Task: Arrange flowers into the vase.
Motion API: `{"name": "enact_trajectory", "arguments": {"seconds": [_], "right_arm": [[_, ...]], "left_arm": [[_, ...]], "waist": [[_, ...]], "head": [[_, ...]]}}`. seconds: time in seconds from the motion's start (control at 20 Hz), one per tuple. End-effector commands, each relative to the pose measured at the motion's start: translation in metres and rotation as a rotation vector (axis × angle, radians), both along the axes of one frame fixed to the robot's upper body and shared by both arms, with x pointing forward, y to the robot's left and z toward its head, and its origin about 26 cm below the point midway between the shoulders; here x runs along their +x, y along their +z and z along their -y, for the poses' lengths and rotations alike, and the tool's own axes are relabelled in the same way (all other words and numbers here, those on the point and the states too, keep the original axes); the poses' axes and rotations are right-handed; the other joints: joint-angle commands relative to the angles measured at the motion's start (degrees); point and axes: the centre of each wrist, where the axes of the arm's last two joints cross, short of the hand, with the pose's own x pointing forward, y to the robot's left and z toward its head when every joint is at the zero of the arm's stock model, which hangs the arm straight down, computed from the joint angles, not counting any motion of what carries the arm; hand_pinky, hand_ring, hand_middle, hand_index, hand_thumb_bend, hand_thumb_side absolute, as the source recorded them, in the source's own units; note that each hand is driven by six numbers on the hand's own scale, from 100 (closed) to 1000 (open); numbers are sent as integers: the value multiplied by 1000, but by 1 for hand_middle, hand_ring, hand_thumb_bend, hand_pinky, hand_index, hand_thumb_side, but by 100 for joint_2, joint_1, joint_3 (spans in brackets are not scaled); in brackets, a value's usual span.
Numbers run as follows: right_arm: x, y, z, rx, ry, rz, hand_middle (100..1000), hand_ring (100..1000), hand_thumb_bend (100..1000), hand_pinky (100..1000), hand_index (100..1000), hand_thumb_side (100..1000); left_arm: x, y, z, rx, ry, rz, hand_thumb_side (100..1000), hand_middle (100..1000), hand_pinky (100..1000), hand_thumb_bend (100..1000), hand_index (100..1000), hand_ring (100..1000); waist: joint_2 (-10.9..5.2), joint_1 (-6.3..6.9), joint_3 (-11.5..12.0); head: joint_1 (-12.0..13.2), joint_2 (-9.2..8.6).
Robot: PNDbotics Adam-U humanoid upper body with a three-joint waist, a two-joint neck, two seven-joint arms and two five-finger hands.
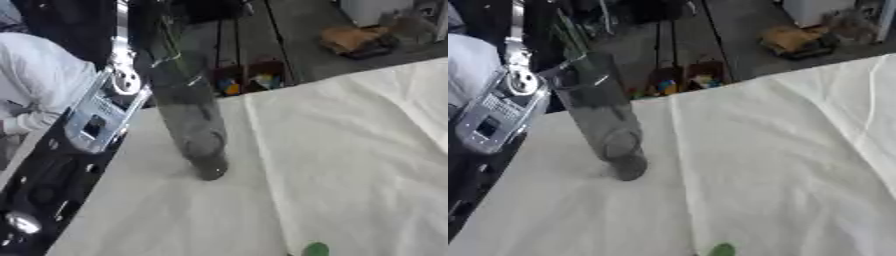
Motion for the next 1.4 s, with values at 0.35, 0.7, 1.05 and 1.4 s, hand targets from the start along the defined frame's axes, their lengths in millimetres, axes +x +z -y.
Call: {"name": "enact_trajectory", "arguments": {"seconds": [0.35,0.7,1.05,1.4], "right_arm": [[-3,7,1,-6,6,21,490,660,100,660,660,1000],[-3,7,2,-3,4,24,490,660,100,660,660,1000],[-3,7,1,1,4,27,489,660,100,659,660,1000],[-3,8,1,2,4,27,488,661,100,660,660,1000]], "left_arm": [[-9,12,-14,102,55,-3,937,500,200,100,378,448],[-9,8,-17,129,54,-52,942,542,215,100,475,473],[-8,2,-18,129,48,-82,953,595,239,100,547,508],[-7,-1,-16,134,36,-112,958,634,265,100,615,534]], "waist": [[-132,-54,34],[-133,-60,26],[-114,-59,9],[-97,-47,-2]], "head": [[-24,-50],[-29,-76],[-44,-120],[-50,-130]]}}
